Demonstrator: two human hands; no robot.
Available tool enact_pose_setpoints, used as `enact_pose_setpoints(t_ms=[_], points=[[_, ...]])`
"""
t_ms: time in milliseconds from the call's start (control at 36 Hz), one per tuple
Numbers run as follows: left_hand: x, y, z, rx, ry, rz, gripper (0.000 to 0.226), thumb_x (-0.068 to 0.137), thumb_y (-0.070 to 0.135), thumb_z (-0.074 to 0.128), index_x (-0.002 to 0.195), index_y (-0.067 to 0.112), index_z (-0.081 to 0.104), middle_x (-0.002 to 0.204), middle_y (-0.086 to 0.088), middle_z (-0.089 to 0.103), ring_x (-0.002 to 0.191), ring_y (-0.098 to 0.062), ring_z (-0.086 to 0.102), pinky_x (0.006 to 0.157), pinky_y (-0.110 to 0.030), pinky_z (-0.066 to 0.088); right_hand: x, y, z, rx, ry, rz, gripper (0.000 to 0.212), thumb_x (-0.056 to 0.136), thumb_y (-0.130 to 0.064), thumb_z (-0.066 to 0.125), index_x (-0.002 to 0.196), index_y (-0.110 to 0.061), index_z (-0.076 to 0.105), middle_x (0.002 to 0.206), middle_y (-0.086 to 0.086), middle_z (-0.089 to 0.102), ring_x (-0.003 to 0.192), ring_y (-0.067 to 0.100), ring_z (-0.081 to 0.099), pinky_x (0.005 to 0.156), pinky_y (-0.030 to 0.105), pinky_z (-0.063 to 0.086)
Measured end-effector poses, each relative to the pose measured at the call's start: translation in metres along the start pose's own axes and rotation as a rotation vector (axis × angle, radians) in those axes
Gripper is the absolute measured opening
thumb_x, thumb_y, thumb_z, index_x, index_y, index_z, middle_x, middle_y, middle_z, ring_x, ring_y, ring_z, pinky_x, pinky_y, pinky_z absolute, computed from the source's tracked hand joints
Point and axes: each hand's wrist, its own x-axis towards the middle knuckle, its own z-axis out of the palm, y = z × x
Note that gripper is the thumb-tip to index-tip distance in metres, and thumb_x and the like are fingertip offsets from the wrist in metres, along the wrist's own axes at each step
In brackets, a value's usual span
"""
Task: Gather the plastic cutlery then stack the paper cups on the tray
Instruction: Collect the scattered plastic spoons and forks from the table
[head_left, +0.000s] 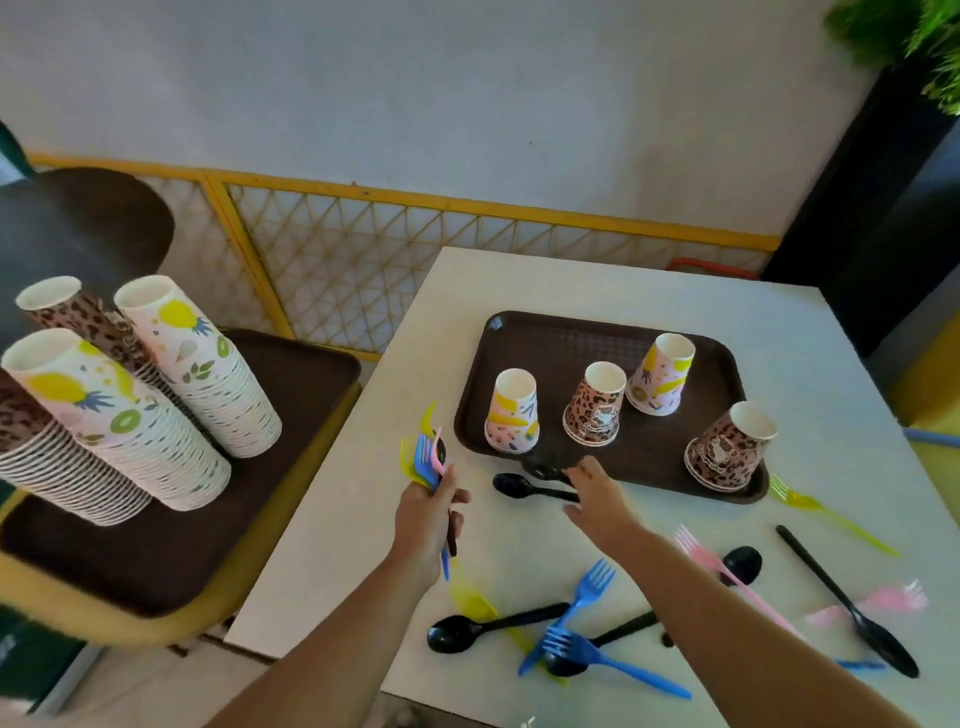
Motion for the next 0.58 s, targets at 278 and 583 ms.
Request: enact_pose_setpoints(t_ms=[278, 583], points=[[-0.015, -0.013, -0.007, -0.026, 0.067, -0.005, 0.015, 0.093, 0.023, 0.057, 0.081, 0.014, 0.057, 0.072, -0.004, 0.063, 0.037, -0.007, 0.043, 0.038, -0.019, 0.038, 0.0, 0.004, 0.017, -0.181, 0.123, -0.115, 0.033, 0.097, -0.026, 0.039, 0.125, -0.01, 0.045, 0.123, 0.007, 0.049, 0.113, 0.024, 0.042, 0.097, 0.032, 0.036], [-0.021, -0.02, -0.005, -0.102, 0.105, -0.034, 0.031, 0.09, 0.023, 0.061, 0.066, 0.011, 0.045, 0.048, 0.002, 0.037, 0.035, -0.008, 0.029, 0.044, -0.024, 0.029, -0.039, -0.069, -0.005, 0.541, 0.226, -0.006, 0.016, 0.098, -0.02, 0.036, 0.098, -0.007, 0.045, 0.082, 0.01, 0.052, 0.074, 0.026, 0.049, 0.062, 0.032, 0.033]])
